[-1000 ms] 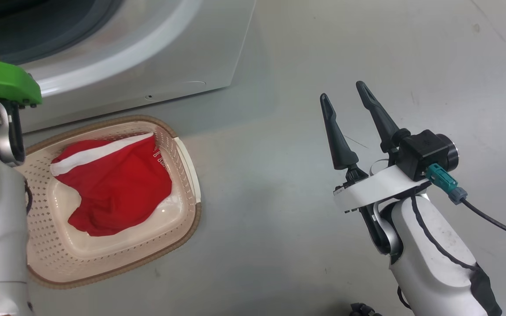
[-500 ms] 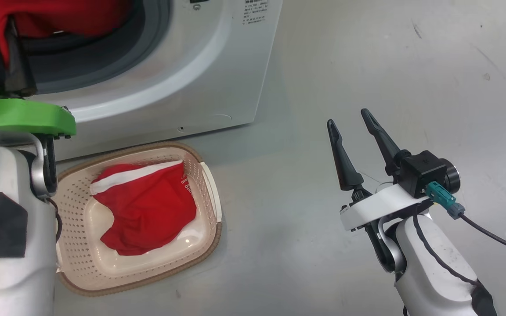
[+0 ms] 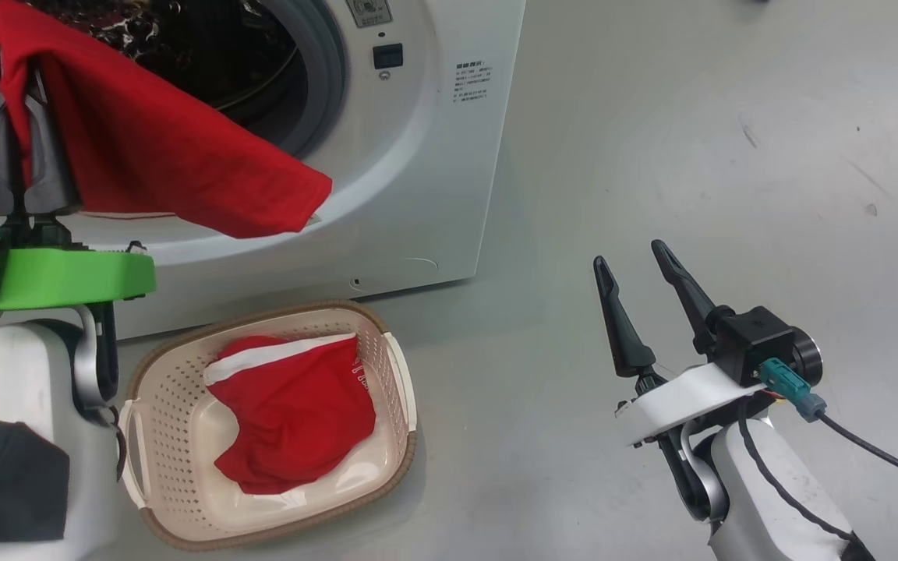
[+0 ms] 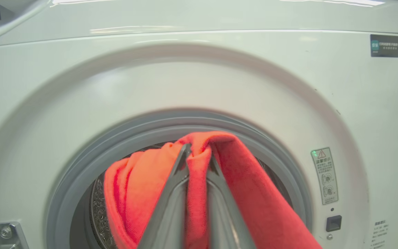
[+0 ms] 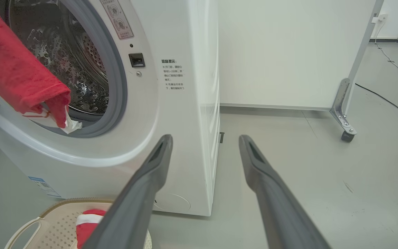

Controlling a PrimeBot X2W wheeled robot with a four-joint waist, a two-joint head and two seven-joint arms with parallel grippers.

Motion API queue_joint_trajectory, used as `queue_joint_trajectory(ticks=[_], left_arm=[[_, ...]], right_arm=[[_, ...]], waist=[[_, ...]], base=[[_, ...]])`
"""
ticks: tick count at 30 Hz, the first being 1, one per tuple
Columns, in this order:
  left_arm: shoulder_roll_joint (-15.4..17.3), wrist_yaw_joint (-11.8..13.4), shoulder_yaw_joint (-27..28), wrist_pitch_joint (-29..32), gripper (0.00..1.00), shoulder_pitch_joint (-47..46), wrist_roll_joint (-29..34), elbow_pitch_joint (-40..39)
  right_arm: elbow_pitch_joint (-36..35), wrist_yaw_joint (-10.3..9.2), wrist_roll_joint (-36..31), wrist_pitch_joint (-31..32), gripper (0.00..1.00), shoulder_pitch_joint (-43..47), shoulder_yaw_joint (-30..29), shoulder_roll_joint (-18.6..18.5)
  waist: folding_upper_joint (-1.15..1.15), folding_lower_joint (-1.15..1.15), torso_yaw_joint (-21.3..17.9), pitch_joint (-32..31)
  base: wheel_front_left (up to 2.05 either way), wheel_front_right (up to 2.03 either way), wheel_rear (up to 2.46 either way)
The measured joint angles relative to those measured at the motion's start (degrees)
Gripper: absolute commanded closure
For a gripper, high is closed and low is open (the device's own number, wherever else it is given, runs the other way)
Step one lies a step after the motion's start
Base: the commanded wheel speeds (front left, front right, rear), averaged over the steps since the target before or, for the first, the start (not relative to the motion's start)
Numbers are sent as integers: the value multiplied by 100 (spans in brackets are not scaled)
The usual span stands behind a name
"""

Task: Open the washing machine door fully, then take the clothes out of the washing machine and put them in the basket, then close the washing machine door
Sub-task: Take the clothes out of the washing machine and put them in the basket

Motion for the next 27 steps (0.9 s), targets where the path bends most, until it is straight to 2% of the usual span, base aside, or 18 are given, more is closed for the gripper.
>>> queue_joint_trajectory(ticks=[18,27], left_arm=[[-79,24,-76,-25,100,1022,1,-1252],[-105,71,-101,-24,100,1508,0,-1612]], right_arm=[[84,65,-156,0,0,625,-97,3],[70,104,-200,0,0,710,-101,5]], waist=[[0,0,172,-858],[0,0,223,-996]], base=[[0,0,0],[0,0,0]])
